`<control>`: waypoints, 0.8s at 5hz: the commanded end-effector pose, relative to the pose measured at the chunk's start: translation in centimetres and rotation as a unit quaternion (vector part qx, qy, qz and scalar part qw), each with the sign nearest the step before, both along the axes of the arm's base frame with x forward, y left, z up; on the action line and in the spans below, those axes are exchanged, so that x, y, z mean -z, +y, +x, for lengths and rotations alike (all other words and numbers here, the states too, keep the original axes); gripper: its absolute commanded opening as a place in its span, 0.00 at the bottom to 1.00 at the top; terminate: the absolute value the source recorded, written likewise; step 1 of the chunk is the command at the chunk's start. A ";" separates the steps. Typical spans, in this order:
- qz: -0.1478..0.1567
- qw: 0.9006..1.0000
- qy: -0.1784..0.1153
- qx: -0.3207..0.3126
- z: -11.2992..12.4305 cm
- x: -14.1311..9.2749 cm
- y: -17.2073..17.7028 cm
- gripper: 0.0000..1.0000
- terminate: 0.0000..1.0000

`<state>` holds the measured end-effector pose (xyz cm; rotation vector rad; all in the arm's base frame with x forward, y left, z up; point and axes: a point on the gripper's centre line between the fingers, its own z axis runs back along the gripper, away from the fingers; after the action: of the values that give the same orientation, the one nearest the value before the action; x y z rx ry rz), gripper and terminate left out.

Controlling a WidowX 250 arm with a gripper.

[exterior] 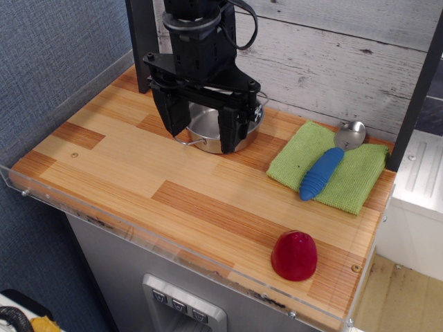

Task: Move the spoon to the far left next to the pot

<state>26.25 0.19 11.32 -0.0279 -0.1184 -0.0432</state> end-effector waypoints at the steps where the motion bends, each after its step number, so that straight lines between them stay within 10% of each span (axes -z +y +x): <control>1: 0.000 1.000 0.000 0.000 0.0 0.0 0.0 1.00 0.00; 4: 0.006 0.998 -0.034 0.049 7.4 2.7 -5.7 1.00 0.00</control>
<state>33.33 -5.55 7.01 -0.0186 -0.1432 -0.1345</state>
